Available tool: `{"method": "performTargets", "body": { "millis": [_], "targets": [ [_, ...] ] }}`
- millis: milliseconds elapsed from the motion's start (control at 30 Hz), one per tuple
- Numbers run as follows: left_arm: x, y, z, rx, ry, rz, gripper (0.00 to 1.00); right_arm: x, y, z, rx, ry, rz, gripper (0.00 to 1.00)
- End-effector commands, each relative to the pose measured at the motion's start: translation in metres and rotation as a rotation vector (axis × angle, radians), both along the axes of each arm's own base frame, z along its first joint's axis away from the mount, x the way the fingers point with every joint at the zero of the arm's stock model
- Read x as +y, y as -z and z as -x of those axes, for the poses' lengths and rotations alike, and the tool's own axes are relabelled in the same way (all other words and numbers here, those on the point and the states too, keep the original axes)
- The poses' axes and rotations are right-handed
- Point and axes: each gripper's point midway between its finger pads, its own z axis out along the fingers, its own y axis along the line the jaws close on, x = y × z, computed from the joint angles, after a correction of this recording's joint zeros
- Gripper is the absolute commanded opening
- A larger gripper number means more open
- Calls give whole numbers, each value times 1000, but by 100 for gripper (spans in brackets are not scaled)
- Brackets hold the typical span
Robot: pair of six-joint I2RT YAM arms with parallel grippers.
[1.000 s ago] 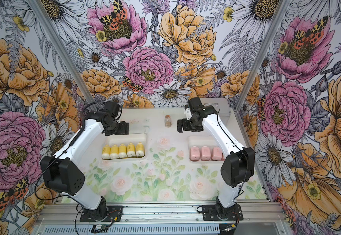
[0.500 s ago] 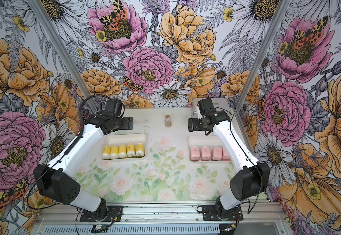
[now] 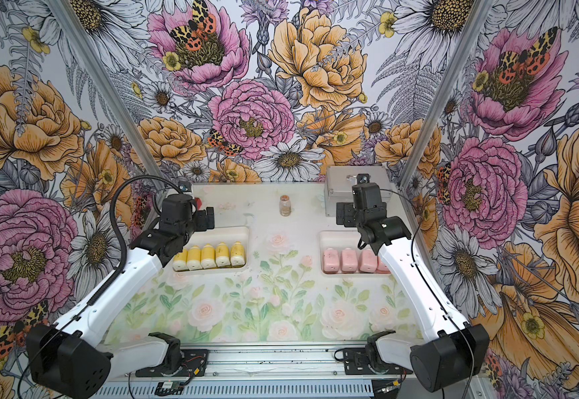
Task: Place the pencil sharpeners by color into the storage box
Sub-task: Reset both arms
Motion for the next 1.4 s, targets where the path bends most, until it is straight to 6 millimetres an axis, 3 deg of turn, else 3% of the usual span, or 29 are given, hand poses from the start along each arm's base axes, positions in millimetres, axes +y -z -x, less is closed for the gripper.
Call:
{"method": "performTargets", "body": {
  "millis": [0,167,400,500,700,867,1067,1233,1367],
  "targets": [
    [11,-27,-4,-241,15,34,99,-5,-16,-12,-122,17,10,100],
    [42,1,6,-288,-62,81,99,-16,-2,-14,-120,85,13,100],
    [74,50,7,-243,-138,61,99,-27,-5,-13,-242,118,14,100],
    [78,61,6,-266,-142,72,99,-28,8,-15,-211,116,21,100],
    [78,79,2,-278,-143,90,99,-48,12,-8,-292,191,32,100],
    [77,91,-6,-274,-142,103,99,-65,37,0,-264,234,68,100],
    [75,101,-13,-273,-136,100,99,-62,57,-6,-370,168,63,100],
    [76,107,-13,-283,-137,90,99,-67,86,-13,-337,167,78,100],
    [74,105,-14,-305,-123,69,99,-71,98,-18,-351,171,73,100]
  ]
}}
